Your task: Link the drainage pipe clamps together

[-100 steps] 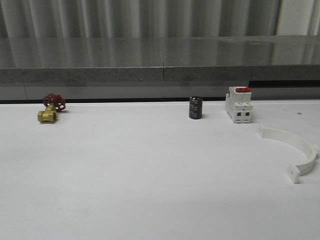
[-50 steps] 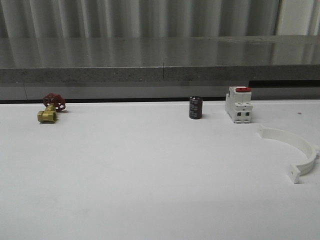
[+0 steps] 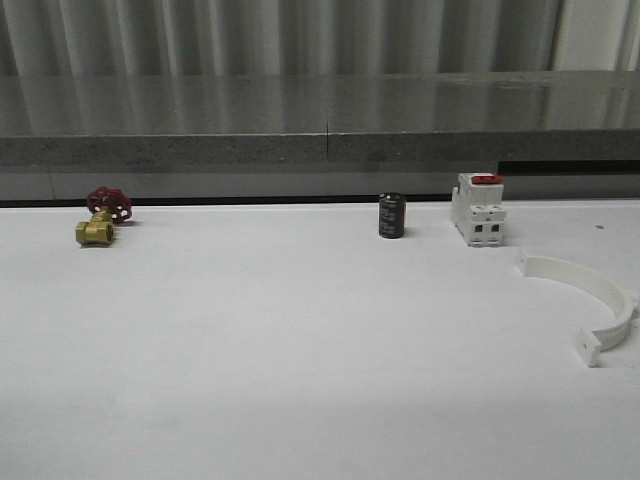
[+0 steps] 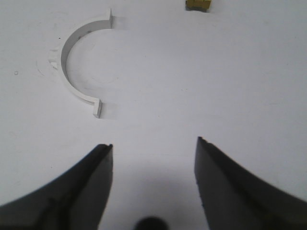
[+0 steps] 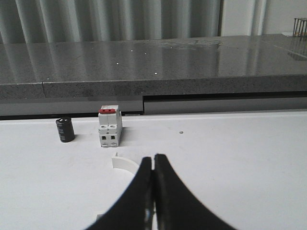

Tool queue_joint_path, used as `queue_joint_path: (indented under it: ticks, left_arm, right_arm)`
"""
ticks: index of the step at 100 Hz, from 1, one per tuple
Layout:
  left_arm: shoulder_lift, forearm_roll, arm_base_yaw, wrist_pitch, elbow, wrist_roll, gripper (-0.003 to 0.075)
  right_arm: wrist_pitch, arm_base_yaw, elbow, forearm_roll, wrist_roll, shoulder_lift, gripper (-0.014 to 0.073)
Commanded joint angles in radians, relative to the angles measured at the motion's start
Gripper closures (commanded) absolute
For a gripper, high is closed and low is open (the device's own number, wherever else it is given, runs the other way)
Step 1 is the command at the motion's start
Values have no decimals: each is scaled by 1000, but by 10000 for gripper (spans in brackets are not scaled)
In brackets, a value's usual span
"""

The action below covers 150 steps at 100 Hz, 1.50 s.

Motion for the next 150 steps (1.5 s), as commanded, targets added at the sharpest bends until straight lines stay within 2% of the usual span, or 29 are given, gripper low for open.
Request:
queue_joint_path:
  ticks: [1, 18, 31, 52, 64, 73, 99, 150]
  left_arm:
    - [-11, 0, -7, -42, -35, -8, 214]
    - [-9, 10, 2, -33, -47, -8, 216]
    - [38, 20, 71, 6, -97, 9, 216]
    - [215, -58, 229, 75, -241, 142, 216]
    - [357, -142, 286, 75, -326, 239, 216]
    - [458, -142, 312, 100, -399, 242, 216]
    - [688, -100, 327, 101, -565, 243, 216]
    - [910, -92, 327, 22, -628, 293, 216]
  right_arm:
    - [-75, -1, -16, -2, -8, -13, 654]
    - [-75, -1, -16, -2, -8, -13, 654]
    - [-75, -1, -16, -2, -8, -13, 654]
    - [-75, -1, -16, -2, -8, -13, 654]
    - [-75, -1, -16, -2, -8, -13, 654]
    - [-75, -1, -16, -2, -8, -13, 654]
    - [-75, -1, -16, -2, -8, -13, 654]
    - [-74, -1, -16, -2, -8, -13, 654]
